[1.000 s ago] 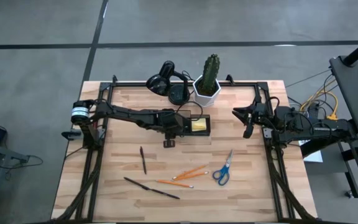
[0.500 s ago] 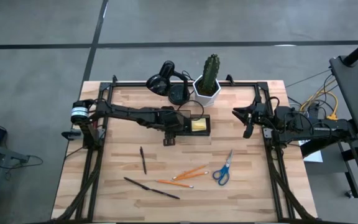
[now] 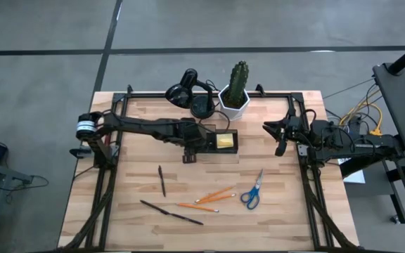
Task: Pick and place office supplies into organizer
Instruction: Put the top black pen into the black desk organizer
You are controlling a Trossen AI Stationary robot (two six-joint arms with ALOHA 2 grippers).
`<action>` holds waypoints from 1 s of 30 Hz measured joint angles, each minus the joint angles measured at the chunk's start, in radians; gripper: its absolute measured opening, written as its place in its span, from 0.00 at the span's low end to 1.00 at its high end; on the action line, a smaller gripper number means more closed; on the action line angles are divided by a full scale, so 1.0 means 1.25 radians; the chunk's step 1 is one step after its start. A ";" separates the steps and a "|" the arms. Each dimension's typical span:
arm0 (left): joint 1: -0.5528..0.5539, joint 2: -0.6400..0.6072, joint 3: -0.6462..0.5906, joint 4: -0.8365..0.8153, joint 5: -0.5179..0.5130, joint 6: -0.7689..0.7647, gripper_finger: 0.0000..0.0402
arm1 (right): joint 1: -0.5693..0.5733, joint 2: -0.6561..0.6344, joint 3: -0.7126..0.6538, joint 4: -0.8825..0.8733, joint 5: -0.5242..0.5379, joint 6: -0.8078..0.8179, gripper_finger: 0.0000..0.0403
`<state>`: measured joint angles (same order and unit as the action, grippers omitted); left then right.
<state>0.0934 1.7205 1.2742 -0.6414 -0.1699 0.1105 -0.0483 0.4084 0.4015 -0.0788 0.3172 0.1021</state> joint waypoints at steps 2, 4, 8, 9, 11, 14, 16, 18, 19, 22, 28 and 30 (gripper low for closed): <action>-0.001 -0.004 0.002 -0.007 0.000 0.000 0.42 | 0.000 0.000 0.000 0.000 0.000 0.000 0.14; -0.005 -0.010 0.002 -0.017 0.001 -0.001 0.42 | 0.000 0.000 0.000 0.000 0.000 0.000 0.14; -0.017 -0.026 0.002 -0.069 0.020 -0.001 0.42 | 0.000 0.000 0.000 0.000 0.000 0.000 0.14; -0.021 -0.030 0.002 -0.082 0.030 0.000 0.42 | 0.000 0.000 0.000 0.000 0.000 0.000 0.14; -0.029 -0.042 0.002 -0.111 0.064 0.000 0.42 | 0.000 0.000 0.000 -0.001 0.000 -0.001 0.14; -0.043 -0.059 0.001 -0.145 0.109 -0.001 0.42 | 0.000 0.000 0.000 -0.004 0.000 -0.004 0.14; -0.055 -0.067 0.001 -0.173 0.110 -0.013 0.42 | 0.000 0.000 0.000 -0.007 0.000 -0.004 0.14; -0.064 -0.072 0.001 -0.193 0.111 -0.046 0.42 | 0.000 0.000 0.000 -0.015 0.000 -0.003 0.14; -0.068 -0.078 0.001 -0.207 0.112 -0.074 0.42 | 0.000 0.000 0.000 -0.017 0.000 -0.003 0.14; -0.071 -0.087 -0.002 -0.254 0.114 -0.233 0.41 | 0.000 0.000 0.000 -0.018 0.000 -0.001 0.14; -0.071 -0.087 -0.006 -0.298 0.129 -0.704 0.41 | 0.000 0.000 0.000 -0.018 0.000 0.000 0.14; -0.071 -0.087 -0.010 -0.305 0.175 -0.796 0.41 | 0.000 0.000 0.000 -0.018 0.000 0.000 0.14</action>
<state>0.0048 1.6112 1.2611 -1.0225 0.0486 -0.8844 -0.0483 0.4084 0.4015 -0.1009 0.3172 0.1024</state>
